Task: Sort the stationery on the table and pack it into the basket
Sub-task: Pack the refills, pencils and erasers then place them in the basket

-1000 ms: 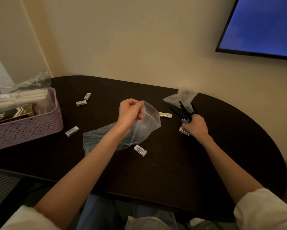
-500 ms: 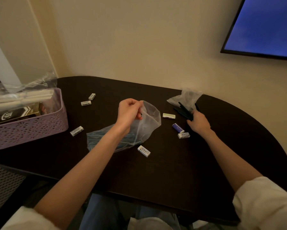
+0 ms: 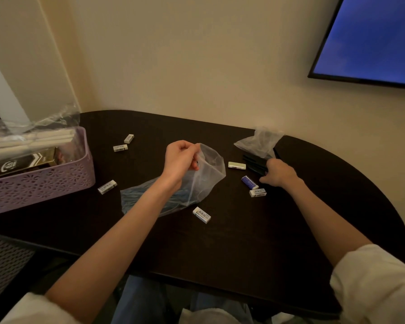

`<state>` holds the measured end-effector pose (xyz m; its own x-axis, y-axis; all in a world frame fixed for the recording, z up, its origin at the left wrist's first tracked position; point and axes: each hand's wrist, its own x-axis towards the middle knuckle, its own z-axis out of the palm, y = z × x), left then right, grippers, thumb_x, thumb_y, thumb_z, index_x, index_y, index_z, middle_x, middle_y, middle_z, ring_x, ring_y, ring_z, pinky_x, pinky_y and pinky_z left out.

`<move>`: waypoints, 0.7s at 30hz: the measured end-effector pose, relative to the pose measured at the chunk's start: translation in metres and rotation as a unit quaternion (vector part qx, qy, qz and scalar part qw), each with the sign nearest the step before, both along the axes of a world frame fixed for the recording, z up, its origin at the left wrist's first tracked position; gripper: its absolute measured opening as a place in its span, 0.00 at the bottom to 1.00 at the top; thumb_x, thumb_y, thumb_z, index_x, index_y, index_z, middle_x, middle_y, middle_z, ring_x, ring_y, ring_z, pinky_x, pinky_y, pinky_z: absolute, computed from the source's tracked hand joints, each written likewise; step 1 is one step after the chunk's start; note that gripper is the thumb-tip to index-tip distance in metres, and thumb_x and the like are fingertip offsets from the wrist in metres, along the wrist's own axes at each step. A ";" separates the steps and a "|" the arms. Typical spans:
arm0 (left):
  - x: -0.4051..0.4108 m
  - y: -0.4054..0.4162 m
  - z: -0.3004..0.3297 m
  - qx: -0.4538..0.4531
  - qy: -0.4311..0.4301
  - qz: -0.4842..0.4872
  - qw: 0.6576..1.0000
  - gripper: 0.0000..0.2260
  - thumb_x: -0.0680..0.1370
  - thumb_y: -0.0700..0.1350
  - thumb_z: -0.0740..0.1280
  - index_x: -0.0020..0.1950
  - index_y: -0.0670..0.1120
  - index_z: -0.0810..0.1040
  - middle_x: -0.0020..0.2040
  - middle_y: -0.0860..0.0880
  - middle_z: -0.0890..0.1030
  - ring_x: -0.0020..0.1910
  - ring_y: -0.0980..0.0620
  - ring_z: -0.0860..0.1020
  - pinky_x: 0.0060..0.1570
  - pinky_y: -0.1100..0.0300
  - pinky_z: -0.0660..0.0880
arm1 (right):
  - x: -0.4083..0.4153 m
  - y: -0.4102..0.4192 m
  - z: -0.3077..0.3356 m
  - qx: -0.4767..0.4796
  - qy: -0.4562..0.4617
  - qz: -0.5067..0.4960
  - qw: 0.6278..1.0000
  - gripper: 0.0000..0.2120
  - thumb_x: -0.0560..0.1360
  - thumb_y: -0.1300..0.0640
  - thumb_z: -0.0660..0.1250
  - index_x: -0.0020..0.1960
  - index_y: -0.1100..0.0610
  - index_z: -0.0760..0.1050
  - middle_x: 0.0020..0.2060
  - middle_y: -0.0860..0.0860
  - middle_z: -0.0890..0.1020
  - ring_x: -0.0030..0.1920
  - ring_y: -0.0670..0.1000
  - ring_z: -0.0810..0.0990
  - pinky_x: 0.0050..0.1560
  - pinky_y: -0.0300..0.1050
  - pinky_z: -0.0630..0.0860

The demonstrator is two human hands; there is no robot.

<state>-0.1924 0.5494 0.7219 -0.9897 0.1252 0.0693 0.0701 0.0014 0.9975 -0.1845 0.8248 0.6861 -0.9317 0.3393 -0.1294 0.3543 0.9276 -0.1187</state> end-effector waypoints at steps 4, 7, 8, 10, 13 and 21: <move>0.000 -0.003 0.002 0.002 -0.003 -0.001 1.000 0.07 0.80 0.40 0.65 0.49 0.37 0.79 0.31 0.49 0.76 0.26 0.58 0.74 0.31 0.65 0.76 | 0.001 -0.012 0.012 -0.014 0.069 0.003 0.997 0.12 0.75 0.51 0.68 0.51 0.59 0.73 0.40 0.51 0.76 0.43 0.51 0.78 0.44 0.47 0.77; 0.001 -0.003 0.004 0.000 -0.001 0.001 1.000 0.06 0.80 0.40 0.65 0.50 0.37 0.79 0.32 0.49 0.76 0.26 0.59 0.74 0.31 0.66 0.76 | 0.003 -0.032 0.031 -0.043 0.180 0.044 0.982 0.10 0.78 0.54 0.64 0.55 0.60 0.73 0.40 0.52 0.76 0.41 0.51 0.77 0.43 0.48 0.77; 0.001 -0.004 0.005 0.001 0.001 0.000 1.000 0.07 0.80 0.40 0.65 0.50 0.37 0.79 0.32 0.48 0.76 0.26 0.59 0.74 0.31 0.66 0.76 | 0.004 -0.040 0.039 -0.058 0.224 0.058 0.971 0.09 0.79 0.55 0.62 0.55 0.59 0.73 0.40 0.52 0.76 0.40 0.50 0.77 0.41 0.47 0.76; 0.001 -0.006 0.007 0.005 0.005 -0.001 1.000 0.07 0.80 0.40 0.65 0.50 0.36 0.79 0.31 0.48 0.76 0.26 0.58 0.74 0.30 0.66 0.76 | 0.005 -0.058 0.055 -0.141 0.313 0.064 0.937 0.10 0.82 0.53 0.59 0.50 0.59 0.74 0.36 0.51 0.75 0.35 0.48 0.75 0.36 0.44 0.71; 0.002 -0.009 0.012 0.007 0.012 -0.004 1.000 0.07 0.80 0.40 0.65 0.50 0.36 0.78 0.32 0.48 0.76 0.26 0.58 0.74 0.30 0.66 0.76 | 0.009 -0.084 0.081 -0.387 0.435 0.000 0.813 0.16 0.83 0.52 0.55 0.38 0.54 0.71 0.28 0.48 0.70 0.27 0.44 0.69 0.31 0.38 0.68; 0.004 -0.012 0.025 0.011 0.019 -0.011 1.000 0.06 0.80 0.40 0.65 0.49 0.38 0.79 0.31 0.49 0.76 0.26 0.58 0.74 0.30 0.66 0.75 | 0.013 -0.120 0.123 -0.516 0.503 0.010 0.693 0.21 0.83 0.54 0.51 0.32 0.53 0.65 0.28 0.47 0.67 0.29 0.42 0.66 0.39 0.42 0.64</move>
<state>-0.1883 0.5372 0.7467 -0.9832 0.1457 0.1100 0.1079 -0.0218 0.9939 -0.1718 0.7044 0.8092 -0.7296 0.5351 0.4258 -0.4014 0.1690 -0.9002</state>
